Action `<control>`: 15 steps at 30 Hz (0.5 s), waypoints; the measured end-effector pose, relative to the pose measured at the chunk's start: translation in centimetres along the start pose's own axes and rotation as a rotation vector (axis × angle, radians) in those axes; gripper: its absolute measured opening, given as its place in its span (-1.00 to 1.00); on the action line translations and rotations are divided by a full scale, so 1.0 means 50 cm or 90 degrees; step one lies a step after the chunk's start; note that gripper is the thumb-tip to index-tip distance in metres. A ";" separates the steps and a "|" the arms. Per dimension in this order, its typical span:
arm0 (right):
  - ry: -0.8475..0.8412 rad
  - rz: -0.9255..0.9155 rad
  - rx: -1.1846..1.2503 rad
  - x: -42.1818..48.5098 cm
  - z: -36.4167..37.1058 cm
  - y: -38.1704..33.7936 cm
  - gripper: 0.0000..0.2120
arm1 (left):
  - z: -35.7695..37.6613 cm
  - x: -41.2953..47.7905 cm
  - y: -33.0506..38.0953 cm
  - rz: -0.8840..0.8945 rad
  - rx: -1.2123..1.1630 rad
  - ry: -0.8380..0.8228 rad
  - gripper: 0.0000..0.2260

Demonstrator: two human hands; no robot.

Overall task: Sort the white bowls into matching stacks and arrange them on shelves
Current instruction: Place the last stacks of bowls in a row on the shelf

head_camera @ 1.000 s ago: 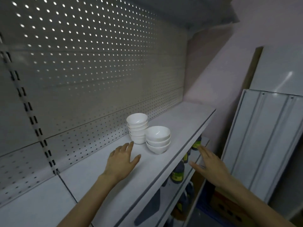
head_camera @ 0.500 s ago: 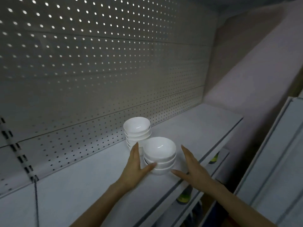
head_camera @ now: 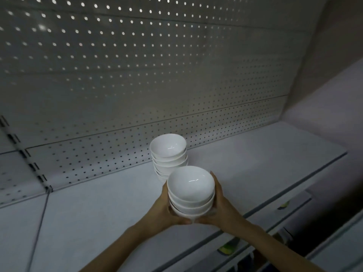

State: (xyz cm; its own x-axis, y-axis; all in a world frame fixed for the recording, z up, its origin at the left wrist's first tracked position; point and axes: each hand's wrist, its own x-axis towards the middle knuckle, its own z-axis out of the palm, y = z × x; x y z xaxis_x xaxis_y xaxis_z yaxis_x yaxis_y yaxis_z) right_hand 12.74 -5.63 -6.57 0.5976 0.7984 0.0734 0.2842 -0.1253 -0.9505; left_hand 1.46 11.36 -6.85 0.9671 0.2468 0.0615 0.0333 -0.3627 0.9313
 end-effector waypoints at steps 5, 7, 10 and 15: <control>-0.019 -0.018 -0.010 0.005 -0.010 0.002 0.16 | -0.002 -0.013 0.017 0.015 0.037 0.016 0.05; -0.028 -0.031 -0.014 0.005 -0.014 -0.002 0.18 | -0.004 -0.022 0.027 0.004 0.034 0.038 0.04; -0.037 -0.060 -0.007 0.006 -0.015 -0.031 0.16 | -0.014 -0.040 0.058 0.000 0.014 0.068 0.02; -0.050 -0.134 0.011 0.015 0.002 -0.114 0.08 | -0.056 -0.085 0.124 0.020 -0.023 0.150 0.02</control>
State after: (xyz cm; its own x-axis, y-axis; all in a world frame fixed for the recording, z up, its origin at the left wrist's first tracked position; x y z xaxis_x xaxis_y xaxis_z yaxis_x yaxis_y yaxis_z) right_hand 11.51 -4.27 -1.13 0.4657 0.8496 0.2476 0.3832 0.0586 -0.9218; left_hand -3.14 10.60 -0.31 0.8815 0.4407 0.1695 -0.0098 -0.3418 0.9397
